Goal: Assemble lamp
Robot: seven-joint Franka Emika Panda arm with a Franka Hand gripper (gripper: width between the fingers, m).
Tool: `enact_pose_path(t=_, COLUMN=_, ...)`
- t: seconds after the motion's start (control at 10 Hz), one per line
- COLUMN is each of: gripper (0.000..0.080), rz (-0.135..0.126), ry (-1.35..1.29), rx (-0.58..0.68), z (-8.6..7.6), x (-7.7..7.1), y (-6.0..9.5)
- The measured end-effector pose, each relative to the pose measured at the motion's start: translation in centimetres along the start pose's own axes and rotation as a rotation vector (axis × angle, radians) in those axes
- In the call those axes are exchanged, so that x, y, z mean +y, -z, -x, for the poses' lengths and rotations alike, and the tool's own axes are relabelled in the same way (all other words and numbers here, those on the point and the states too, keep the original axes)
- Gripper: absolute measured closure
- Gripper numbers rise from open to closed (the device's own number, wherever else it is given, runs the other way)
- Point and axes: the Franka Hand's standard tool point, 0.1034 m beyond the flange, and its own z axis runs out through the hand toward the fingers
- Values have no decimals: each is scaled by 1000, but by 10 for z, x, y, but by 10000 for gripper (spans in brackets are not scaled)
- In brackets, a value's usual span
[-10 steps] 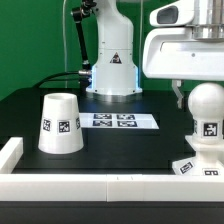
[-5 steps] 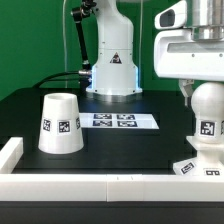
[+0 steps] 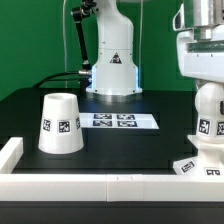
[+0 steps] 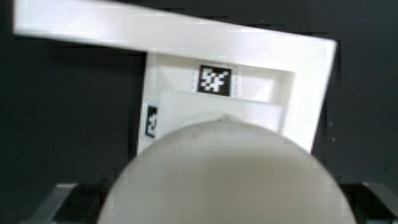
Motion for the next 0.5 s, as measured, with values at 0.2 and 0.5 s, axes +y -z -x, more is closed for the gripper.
enact_pose_path(t=0.2, gripper=220, rz=-39, ry=-183, rx=-31, z=5, x=-3, y=0)
enact_pose_path(t=0.5, gripper=220, rz=-75, ry=-470, rx=-100, z=9, x=-7, y=-1)
